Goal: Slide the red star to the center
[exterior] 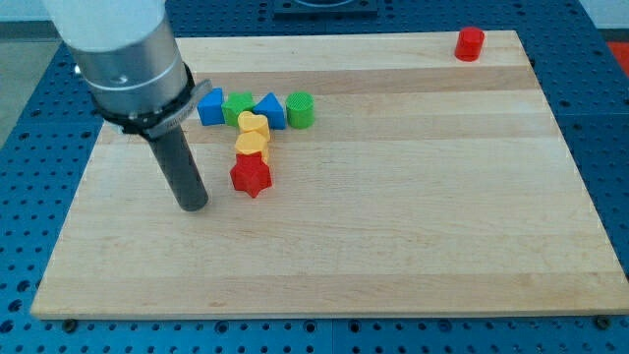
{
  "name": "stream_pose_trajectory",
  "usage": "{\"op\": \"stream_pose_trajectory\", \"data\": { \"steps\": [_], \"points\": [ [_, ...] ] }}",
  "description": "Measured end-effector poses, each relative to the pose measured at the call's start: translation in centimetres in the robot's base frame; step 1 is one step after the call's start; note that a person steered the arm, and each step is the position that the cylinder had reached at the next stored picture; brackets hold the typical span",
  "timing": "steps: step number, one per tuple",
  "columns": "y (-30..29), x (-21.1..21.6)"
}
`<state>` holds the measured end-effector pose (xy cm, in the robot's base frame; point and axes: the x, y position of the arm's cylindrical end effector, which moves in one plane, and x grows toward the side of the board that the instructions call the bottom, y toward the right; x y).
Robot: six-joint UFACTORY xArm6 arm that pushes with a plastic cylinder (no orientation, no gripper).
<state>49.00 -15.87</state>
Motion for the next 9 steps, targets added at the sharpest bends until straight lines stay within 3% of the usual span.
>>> {"op": "stream_pose_trajectory", "data": {
  "steps": [1,3,4,6,7,9],
  "points": [
    [2.4,-1.4],
    [13.1,-1.7],
    [14.7,-4.5],
    [10.7,-6.4],
    [11.5,-8.5],
    [19.3,-8.5]
  ]
}}
